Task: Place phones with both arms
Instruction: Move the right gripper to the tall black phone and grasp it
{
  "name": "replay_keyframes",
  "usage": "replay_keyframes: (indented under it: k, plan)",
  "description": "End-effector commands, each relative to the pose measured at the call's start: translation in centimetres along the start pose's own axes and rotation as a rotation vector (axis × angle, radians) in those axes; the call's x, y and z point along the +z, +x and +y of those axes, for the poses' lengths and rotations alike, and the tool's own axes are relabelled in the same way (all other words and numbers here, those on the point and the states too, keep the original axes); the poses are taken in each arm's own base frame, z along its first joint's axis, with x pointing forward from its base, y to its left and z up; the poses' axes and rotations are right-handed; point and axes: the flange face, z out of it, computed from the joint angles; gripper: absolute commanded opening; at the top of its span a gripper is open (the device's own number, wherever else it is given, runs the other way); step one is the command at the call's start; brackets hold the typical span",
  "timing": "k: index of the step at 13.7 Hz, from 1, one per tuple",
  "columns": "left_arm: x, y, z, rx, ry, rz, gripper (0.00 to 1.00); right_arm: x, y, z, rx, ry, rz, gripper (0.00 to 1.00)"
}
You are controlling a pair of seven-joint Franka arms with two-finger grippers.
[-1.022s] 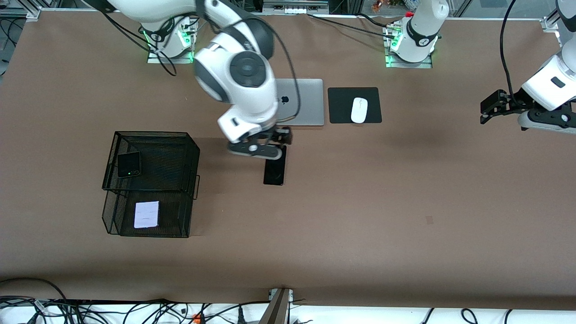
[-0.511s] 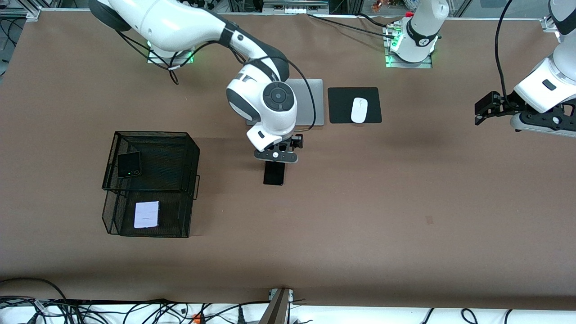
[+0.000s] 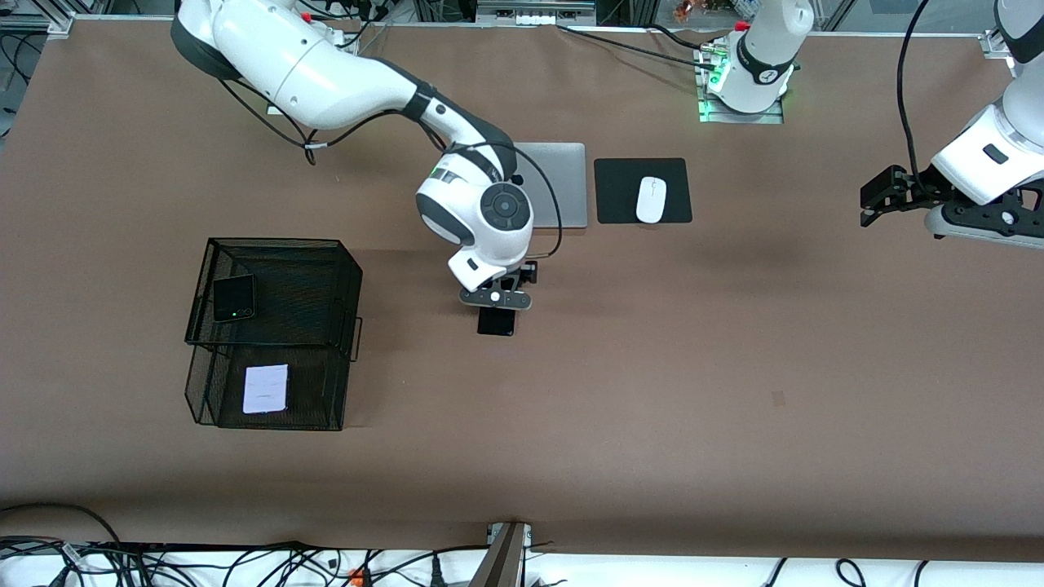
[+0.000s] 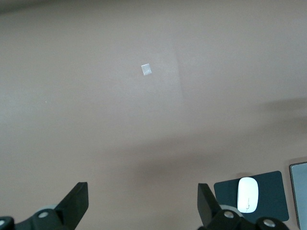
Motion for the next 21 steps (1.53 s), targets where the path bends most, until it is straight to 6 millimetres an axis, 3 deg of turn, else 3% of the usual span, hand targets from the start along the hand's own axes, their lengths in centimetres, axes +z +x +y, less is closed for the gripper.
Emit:
replay_keyframes:
  k: [1, 6, 11, 14, 15, 18, 21]
  plan:
    - [-0.4, 0.2, 0.1, -0.007, -0.016, 0.000, 1.00, 1.2, -0.1, 0.1, 0.004, 0.028, 0.019, 1.00]
    - [-0.4, 0.2, 0.2, -0.009, -0.016, 0.000, 1.00, 3.1, 0.0, -0.1, 0.009, 0.058, 0.017, 1.00]
    - [-0.4, 0.2, 0.2, -0.006, -0.016, 0.000, 1.00, 3.7, 0.0, 0.0, 0.007, 0.056, 0.011, 0.98]
    - [-0.4, 0.2, 0.2, -0.003, -0.017, 0.000, 1.00, 3.6, 0.1, -0.1, -0.005, 0.056, 0.025, 0.37]
    - [-0.4, 0.2, 0.2, -0.001, -0.017, 0.000, 1.00, 3.6, 0.2, 0.0, -0.006, 0.055, 0.024, 0.24]
    - [-0.4, 0.2, 0.2, -0.001, -0.017, 0.000, 1.00, 3.2, 0.5, 0.2, -0.007, 0.052, 0.027, 0.16]
    - [-0.4, 0.2, 0.2, -0.001, -0.017, 0.000, 1.00, 2.1, 0.9, 0.5, 0.001, 0.027, 0.017, 0.14]
